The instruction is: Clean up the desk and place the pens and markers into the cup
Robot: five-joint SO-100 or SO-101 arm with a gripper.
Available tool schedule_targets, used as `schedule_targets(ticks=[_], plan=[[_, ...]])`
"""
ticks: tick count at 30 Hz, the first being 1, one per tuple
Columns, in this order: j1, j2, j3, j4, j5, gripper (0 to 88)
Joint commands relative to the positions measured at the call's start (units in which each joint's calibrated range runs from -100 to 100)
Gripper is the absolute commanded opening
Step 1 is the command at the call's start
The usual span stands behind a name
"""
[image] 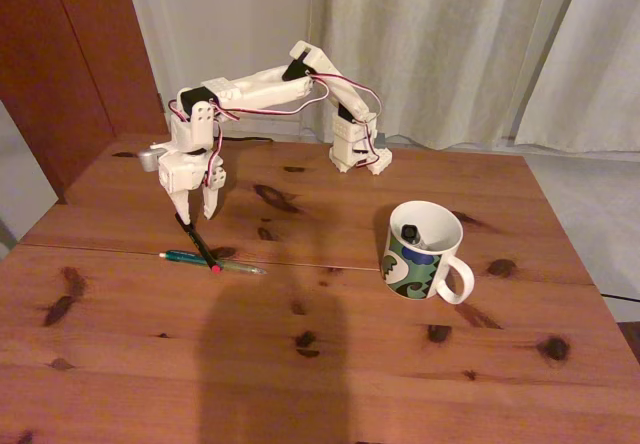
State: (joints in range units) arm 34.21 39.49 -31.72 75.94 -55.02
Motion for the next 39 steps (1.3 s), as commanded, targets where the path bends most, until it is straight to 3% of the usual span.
schedule_targets(ticks=[1, 39], plan=[[-1.0, -1.1, -3.2, 0.0, -0.1, 14.7], [-2.6, 3.8, -3.0, -7.3, 0.2, 14.7]])
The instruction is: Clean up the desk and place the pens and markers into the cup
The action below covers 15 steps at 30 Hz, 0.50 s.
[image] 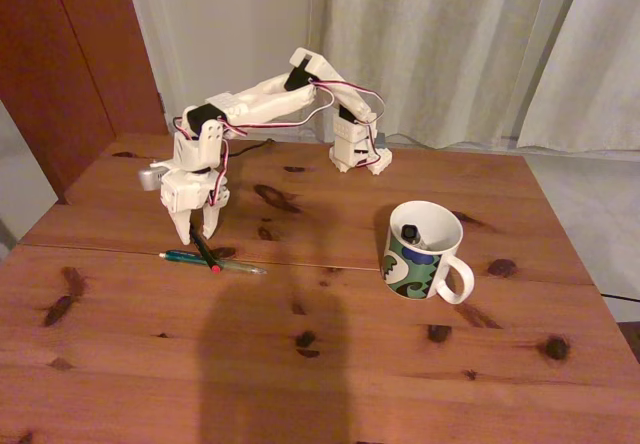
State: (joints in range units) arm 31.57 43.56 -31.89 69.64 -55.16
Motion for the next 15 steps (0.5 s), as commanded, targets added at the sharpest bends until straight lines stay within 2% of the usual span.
schedule_targets(ticks=[1, 11, 14, 15], plan=[[0.2, 0.1, -2.8, -1.0, 0.4, 14.7], [0.3, 1.3, -2.2, -0.9, 0.6, 13.0], [0.6, 1.3, -2.2, -0.2, 1.3, 0.0], [0.6, 1.3, -2.2, -0.2, 1.5, 0.2]])
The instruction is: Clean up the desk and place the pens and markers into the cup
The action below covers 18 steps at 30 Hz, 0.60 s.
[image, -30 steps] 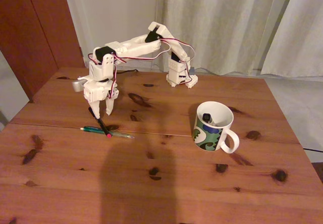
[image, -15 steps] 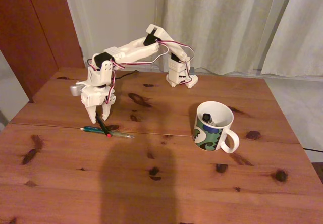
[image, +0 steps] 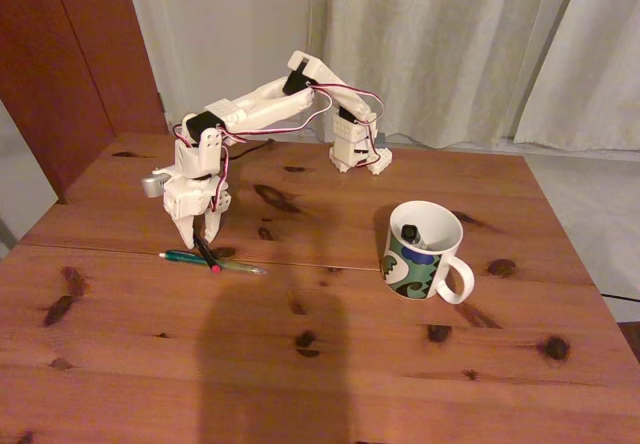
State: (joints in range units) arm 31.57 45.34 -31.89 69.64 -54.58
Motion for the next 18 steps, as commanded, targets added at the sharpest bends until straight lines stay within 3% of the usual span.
schedule_targets(ticks=[1, 11, 18], plan=[[0.6, -0.4, -2.2, -0.2, 0.9, 1.5], [0.1, -2.4, -0.5, -0.8, 0.9, 0.8], [-1.3, -14.6, 0.3, -0.7, 0.4, 0.8]])
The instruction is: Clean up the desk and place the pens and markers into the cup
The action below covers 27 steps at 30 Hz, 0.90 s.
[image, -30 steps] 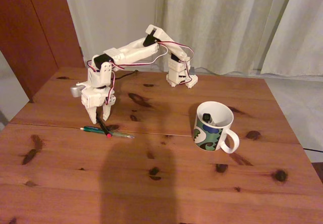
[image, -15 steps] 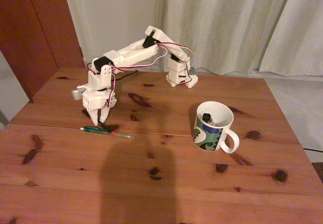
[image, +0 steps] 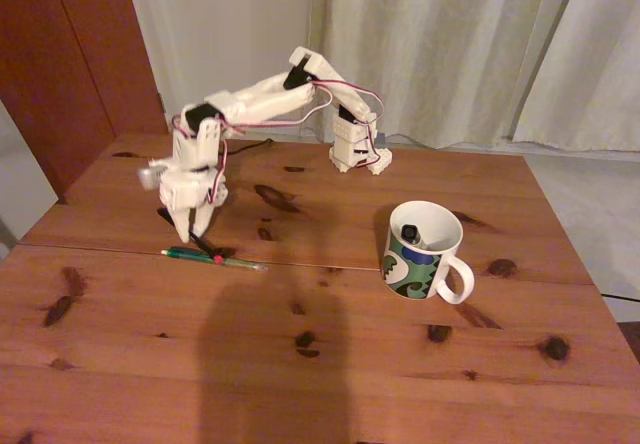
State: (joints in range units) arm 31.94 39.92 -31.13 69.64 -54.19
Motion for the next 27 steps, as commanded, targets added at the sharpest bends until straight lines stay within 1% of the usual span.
schedule_targets(ticks=[1, 8, 15, 19, 27], plan=[[-2.1, -10.7, -0.4, -0.7, -0.1, 0.8], [-5.3, -18.8, 0.7, -0.1, -0.9, 0.8], [-8.7, -32.1, 13.2, -0.2, 2.1, 0.8], [-12.4, -42.9, 21.4, -0.2, 2.9, 0.8], [-22.5, -61.8, 34.7, -0.2, 3.2, 0.8]])
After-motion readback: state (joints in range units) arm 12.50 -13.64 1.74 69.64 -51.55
